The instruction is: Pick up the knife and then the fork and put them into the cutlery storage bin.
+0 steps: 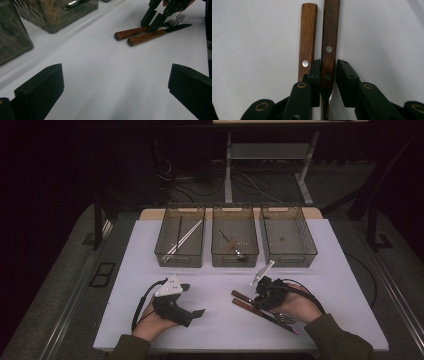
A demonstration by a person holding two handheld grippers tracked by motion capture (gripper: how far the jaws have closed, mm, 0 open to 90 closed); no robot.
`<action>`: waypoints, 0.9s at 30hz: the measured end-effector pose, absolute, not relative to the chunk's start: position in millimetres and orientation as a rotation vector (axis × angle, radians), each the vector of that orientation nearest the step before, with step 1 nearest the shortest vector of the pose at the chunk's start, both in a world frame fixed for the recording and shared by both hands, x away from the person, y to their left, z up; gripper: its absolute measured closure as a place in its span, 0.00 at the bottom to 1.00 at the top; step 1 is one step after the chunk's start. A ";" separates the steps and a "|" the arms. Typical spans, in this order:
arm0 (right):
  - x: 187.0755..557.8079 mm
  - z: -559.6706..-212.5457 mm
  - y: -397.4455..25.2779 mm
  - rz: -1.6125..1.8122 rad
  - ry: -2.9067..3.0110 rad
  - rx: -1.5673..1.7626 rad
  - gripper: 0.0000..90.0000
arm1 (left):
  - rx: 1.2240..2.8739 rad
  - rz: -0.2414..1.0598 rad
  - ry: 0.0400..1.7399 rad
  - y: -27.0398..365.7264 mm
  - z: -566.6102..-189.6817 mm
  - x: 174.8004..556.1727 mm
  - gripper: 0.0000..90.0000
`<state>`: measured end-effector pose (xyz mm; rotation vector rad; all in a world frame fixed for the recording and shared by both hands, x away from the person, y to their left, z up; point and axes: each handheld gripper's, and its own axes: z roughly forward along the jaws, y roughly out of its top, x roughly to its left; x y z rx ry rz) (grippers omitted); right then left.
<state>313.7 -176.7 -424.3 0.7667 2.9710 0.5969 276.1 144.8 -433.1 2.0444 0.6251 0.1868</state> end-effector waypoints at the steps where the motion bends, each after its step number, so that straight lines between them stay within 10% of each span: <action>1: 314.6 -423.6 -175.1 0.576 2.979 0.770 0.81 | 2.046 0.187 0.625 144.8 -433.1 276.1 0.00; 27: 331.0 -412.8 -150.6 0.257 3.070 0.772 0.86 | 2.053 0.189 0.620 144.7 -433.0 276.1 0.00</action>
